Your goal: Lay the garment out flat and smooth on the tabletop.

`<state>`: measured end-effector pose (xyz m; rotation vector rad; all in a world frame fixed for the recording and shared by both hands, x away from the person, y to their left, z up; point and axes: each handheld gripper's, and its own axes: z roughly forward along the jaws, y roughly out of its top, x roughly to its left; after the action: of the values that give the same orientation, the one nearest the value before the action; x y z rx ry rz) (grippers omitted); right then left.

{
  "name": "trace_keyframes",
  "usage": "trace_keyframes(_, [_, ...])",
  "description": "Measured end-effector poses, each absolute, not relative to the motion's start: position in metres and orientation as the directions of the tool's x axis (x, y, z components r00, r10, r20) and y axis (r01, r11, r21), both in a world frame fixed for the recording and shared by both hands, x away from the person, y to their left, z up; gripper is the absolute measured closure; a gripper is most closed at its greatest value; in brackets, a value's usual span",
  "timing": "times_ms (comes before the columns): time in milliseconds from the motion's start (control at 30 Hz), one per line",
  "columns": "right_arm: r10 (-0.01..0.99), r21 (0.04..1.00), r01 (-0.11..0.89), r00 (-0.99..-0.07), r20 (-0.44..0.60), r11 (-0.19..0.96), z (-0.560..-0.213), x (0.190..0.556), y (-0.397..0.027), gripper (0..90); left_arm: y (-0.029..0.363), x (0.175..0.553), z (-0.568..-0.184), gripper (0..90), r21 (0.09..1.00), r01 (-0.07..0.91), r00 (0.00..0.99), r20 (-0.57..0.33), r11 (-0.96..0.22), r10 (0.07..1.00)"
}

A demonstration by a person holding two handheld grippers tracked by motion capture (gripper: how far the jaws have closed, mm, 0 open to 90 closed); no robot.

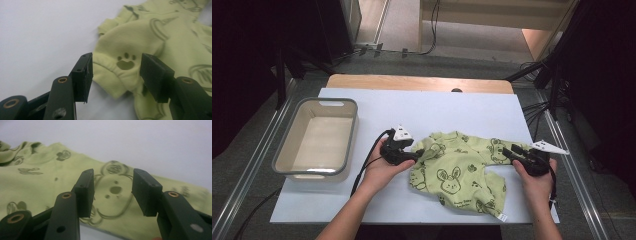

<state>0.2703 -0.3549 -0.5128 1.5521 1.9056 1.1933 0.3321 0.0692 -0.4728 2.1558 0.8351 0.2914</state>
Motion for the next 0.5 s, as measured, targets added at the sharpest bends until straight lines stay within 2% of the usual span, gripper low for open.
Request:
trace_keyframes(133, [0.918,0.811,0.58,-0.36,0.169,0.078,-0.503,0.285,-0.336,50.3,0.067,0.332,-0.478,43.7,0.742,0.458,0.781,-0.074,-0.489,0.62])
trace_keyframes(233, [0.911,0.799,0.593,-0.377,0.167,0.099,-0.501,0.3,-0.327,49.6,0.066,0.327,-0.474,43.6,0.761,0.47,0.793,-0.143,-0.448,0.592])
trace_keyframes(400, [0.914,0.761,0.636,-0.375,0.157,0.13,-0.507,0.324,-0.317,46.6,0.064,0.329,-0.474,44.0,0.767,0.453,0.791,-0.11,-0.455,0.602])
trace_keyframes(500, [0.916,0.74,0.655,-0.374,0.143,0.152,-0.515,0.334,-0.312,45.1,0.062,0.33,-0.478,48.2,0.757,0.444,0.79,-0.078,-0.479,0.609])
